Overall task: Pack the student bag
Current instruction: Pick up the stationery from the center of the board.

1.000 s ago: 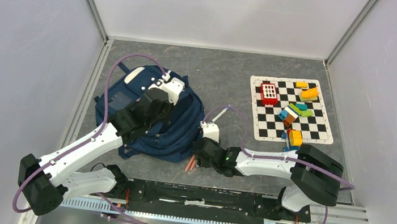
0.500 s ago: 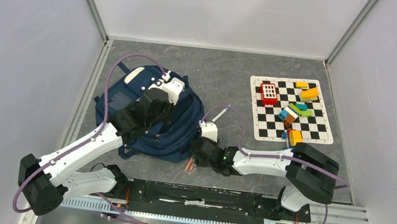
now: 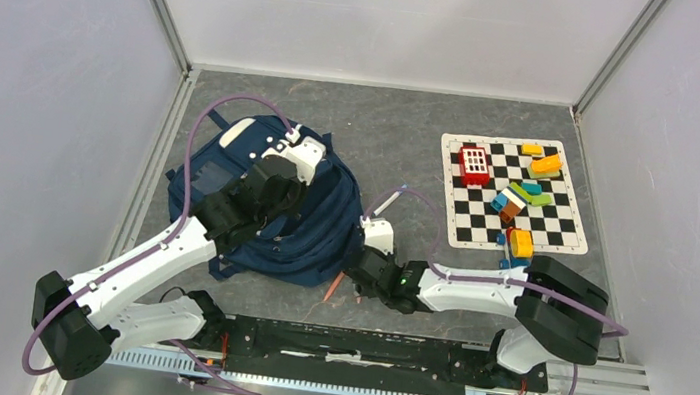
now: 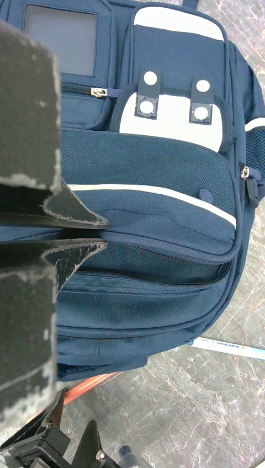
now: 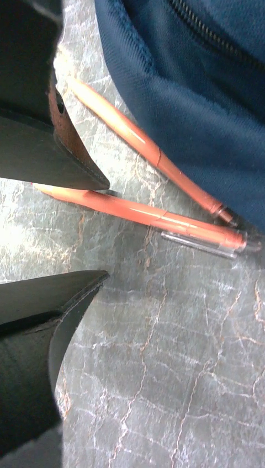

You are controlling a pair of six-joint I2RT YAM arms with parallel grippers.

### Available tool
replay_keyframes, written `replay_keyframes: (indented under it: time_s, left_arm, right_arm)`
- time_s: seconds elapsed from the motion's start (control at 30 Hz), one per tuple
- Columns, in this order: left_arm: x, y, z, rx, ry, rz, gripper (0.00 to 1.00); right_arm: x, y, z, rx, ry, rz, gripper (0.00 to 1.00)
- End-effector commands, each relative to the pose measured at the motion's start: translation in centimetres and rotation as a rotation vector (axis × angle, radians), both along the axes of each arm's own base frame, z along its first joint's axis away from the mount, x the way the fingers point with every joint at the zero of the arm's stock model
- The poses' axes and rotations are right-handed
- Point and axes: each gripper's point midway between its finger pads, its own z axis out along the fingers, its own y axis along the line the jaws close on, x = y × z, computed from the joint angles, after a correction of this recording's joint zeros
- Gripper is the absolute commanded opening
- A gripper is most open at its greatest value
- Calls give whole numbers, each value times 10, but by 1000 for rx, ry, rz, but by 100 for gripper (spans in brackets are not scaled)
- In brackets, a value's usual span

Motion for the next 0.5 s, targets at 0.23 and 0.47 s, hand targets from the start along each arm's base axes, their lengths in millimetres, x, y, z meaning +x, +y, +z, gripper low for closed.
replay_keyframes:
  time_s: [0.23, 0.47]
  left_arm:
    - [7, -8, 18, -56, -49, 11, 6]
    - [6, -7, 18, -56, -52, 11, 6]
  right_arm:
    - [2, 17, 0, -34, 2, 67, 46]
    - [-2, 10, -10, -76, 33, 57, 24]
